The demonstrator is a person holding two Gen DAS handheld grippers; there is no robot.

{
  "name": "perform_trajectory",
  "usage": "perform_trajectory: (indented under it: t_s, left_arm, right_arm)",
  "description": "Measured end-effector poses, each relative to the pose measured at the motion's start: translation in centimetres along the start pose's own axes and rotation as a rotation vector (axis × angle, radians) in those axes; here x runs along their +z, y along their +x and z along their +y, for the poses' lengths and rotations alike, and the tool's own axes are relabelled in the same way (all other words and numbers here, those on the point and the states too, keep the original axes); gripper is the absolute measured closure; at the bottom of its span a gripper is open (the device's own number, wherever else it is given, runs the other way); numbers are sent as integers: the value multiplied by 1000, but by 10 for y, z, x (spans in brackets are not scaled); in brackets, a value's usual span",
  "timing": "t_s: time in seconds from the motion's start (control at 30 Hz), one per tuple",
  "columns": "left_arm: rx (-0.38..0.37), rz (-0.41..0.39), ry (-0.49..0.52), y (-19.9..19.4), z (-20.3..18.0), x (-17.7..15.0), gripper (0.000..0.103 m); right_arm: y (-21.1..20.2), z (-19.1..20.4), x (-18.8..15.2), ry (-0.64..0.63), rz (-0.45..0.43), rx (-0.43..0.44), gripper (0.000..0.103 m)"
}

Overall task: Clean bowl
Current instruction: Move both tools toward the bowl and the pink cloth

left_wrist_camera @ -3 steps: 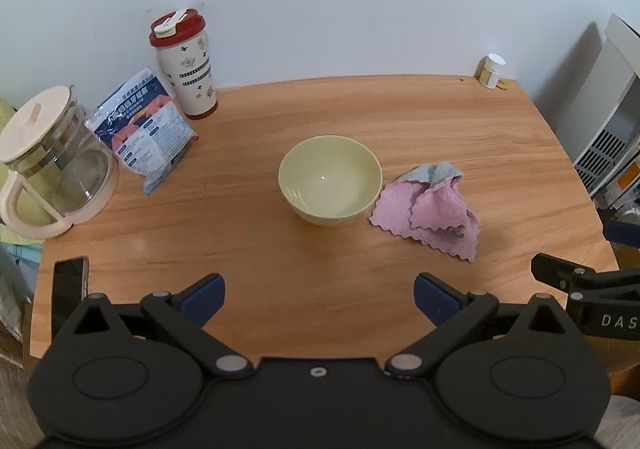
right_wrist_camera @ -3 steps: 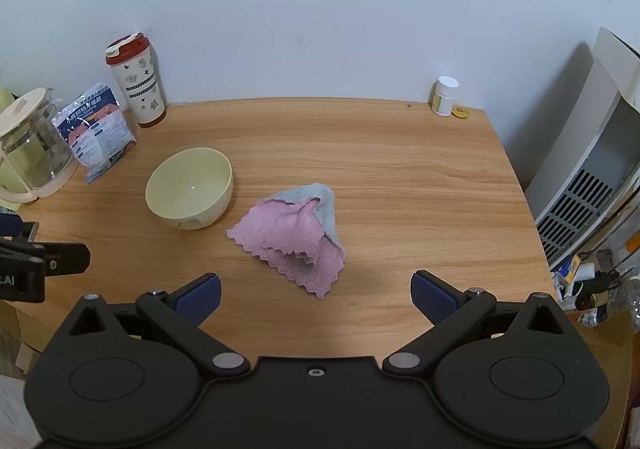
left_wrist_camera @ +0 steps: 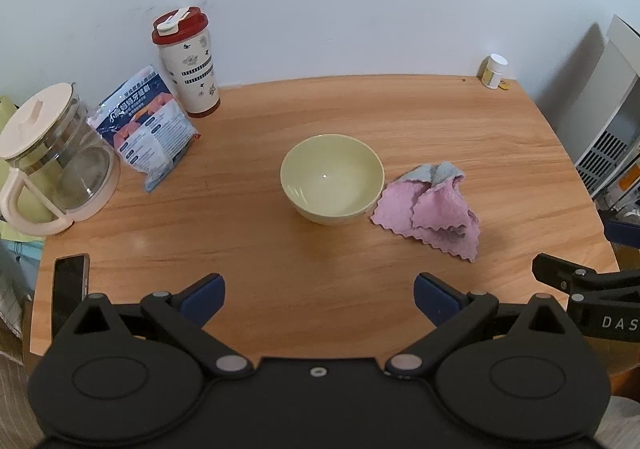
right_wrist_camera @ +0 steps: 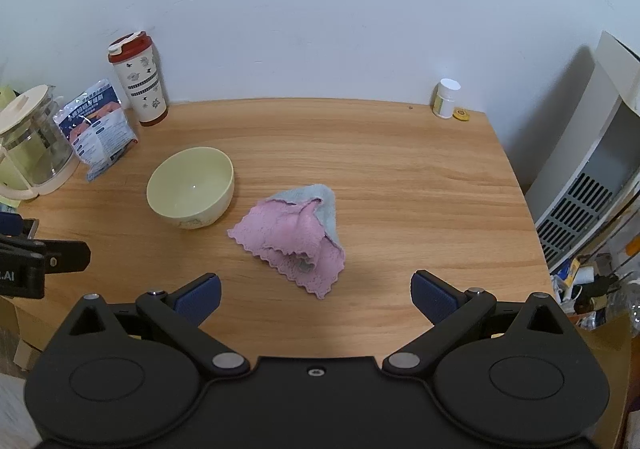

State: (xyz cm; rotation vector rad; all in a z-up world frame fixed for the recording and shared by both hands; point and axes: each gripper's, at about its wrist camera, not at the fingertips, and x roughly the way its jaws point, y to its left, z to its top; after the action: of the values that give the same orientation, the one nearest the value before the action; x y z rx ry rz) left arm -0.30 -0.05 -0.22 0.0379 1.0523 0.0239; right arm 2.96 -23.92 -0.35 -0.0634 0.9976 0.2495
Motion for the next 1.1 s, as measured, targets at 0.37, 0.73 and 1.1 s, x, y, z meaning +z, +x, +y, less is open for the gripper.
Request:
perform_trajectory:
  t_s: [0.37, 0.73, 1.1]
  left_arm:
    - [-5, 20, -5, 4, 1, -6, 0]
    - [2, 39, -9, 6, 0, -3, 0]
    - [19, 40, -8, 7, -1, 0, 0]
  right_arm:
    - [0, -1, -1, 5, 4, 2, 0]
    - [5, 0, 0, -3, 23, 4, 0]
    - [7, 0, 3, -5, 24, 8, 0]
